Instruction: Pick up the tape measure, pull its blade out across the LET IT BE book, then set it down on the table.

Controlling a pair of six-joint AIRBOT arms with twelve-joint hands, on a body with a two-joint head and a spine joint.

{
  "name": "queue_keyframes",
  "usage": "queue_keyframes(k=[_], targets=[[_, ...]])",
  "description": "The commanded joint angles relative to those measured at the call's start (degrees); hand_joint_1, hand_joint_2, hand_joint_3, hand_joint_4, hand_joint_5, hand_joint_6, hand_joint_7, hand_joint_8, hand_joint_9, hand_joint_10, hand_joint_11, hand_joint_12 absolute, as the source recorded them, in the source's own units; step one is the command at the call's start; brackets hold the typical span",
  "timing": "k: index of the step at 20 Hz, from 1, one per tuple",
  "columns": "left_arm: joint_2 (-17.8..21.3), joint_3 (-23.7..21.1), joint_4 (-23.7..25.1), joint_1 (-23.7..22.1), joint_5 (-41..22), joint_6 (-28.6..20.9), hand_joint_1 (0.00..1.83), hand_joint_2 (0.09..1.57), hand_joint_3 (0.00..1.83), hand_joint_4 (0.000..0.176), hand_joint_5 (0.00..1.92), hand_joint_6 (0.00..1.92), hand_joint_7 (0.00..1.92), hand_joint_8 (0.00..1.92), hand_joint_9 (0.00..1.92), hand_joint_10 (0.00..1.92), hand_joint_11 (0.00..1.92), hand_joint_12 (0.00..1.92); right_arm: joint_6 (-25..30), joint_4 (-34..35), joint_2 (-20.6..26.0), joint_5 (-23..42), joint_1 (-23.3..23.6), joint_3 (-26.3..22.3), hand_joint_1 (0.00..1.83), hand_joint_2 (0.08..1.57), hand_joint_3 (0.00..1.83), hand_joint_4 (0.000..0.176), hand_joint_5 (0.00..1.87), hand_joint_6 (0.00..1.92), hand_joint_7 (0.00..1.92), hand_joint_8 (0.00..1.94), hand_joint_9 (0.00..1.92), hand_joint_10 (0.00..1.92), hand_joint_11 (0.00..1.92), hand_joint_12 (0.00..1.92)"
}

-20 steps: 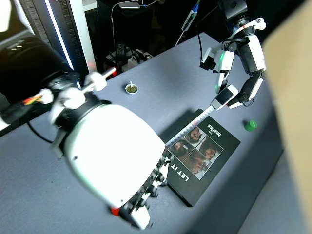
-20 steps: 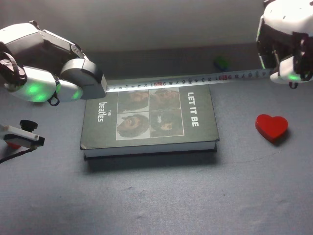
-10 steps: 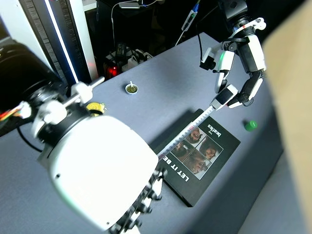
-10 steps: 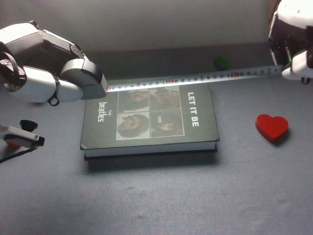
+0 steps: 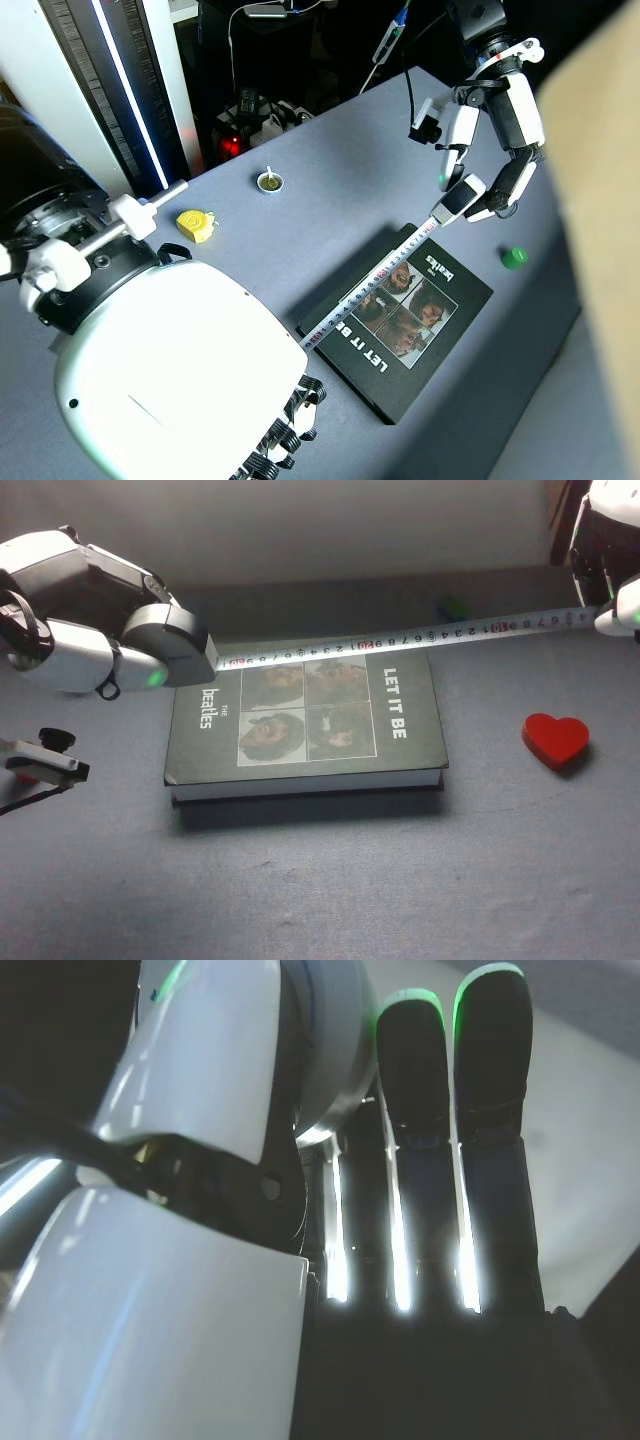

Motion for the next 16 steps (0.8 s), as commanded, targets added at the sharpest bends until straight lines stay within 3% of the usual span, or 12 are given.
queue_keyframes(k=[1,4,6,8,10,11,12,13,15,16], targets=[[0.3,0.5,1.0,-0.6,-5.3,-0.1,1.37,1.12,0.00,0.000,0.94,0.82,0.95,1.06,0.89,1.34,0.88,1.22,-0.9,-4.1,0.7,-1.4,1.0,0.5,1.24,1.07,0.00,0.000,0.99,0.93,1.17,0.71,1.19,0.05,0.73,1.14],[0.4,0.6,1.6,-0.5,-5.2,-0.7,1.37,1.12,0.00,0.000,0.94,0.82,0.95,1.06,0.89,1.34,0.88,1.22,-0.9,-4.0,0.7,-0.9,0.7,0.4,1.23,1.08,0.00,0.015,1.00,0.94,1.15,0.72,1.19,0.05,0.71,1.15],[0.4,0.7,2.4,-0.4,-5.2,-1.3,1.37,1.13,0.00,0.000,0.94,0.82,0.95,1.07,0.89,1.33,0.88,1.22,-0.9,-3.5,0.7,-0.5,0.5,0.2,1.24,1.08,0.00,0.000,0.98,0.95,1.16,0.72,1.20,0.06,0.74,1.17],[0.4,0.7,2.6,-0.4,-5.2,-1.4,1.37,1.13,0.00,0.000,0.94,0.82,0.94,1.08,0.90,1.34,0.90,1.22,-0.9,-3.0,0.7,-0.2,0.4,-0.1,1.24,1.08,0.00,0.000,0.99,0.95,1.16,0.72,1.19,0.05,0.71,1.15],[0.4,0.7,2.7,-0.3,-5.2,-1.4,1.37,1.13,0.00,0.000,0.94,0.82,0.94,1.08,0.90,1.33,0.90,1.22,-1.0,-1.3,0.7,0.3,0.0,-0.3,1.23,1.09,0.00,0.020,0.97,0.99,1.10,0.79,1.15,0.03,0.68,1.16],[0.4,0.7,3.0,-0.2,-5.1,-1.6,1.37,1.12,0.00,0.000,0.94,0.81,0.94,1.08,0.90,1.33,0.91,1.20,-1.0,-0.4,0.7,0.4,-0.5,-0.4,1.21,1.12,0.00,0.014,0.90,1.08,1.04,0.91,1.08,0.02,0.62,1.13],[0.4,0.7,3.5,-0.1,-5.1,-1.9,1.38,1.12,0.00,0.000,0.94,0.81,0.95,1.07,0.90,1.33,0.91,1.19,-1.0,-0.2,0.5,0.4,-1.0,-0.4,1.07,1.09,0.00,0.000,0.79,0.48,0.90,0.43,0.97,0.00,0.52,1.08],[0.4,0.8,4.4,0.0,-5.1,-2.7,1.38,1.12,0.00,0.000,0.94,0.82,0.95,1.07,0.90,1.33,0.91,1.19,-1.2,-0.2,0.4,0.5,-1.6,-0.6,1.02,1.09,0.00,0.000,0.81,0.19,0.91,0.18,0.93,0.01,0.49,1.04],[0.5,0.8,5.2,0.3,-5.1,-3.6,1.38,1.12,0.00,0.000,0.94,0.82,0.95,1.07,0.90,1.33,0.91,1.19,-1.3,-0.2,0.3,0.6,-1.9,-1.0,1.02,1.09,0.00,0.000,0.81,0.19,0.91,0.18,0.93,0.01,0.49,1.04],[0.5,0.9,5.4,0.3,-5.1,-3.7,1.37,1.13,0.00,0.000,0.92,0.83,0.95,1.07,0.89,1.34,0.88,1.22,-1.3,-0.2,0.4,0.9,-2.2,-1.2,0.44,1.03,0.00,0.046,0.14,0.01,0.13,0.01,0.13,0.00,0.05,0.55]])
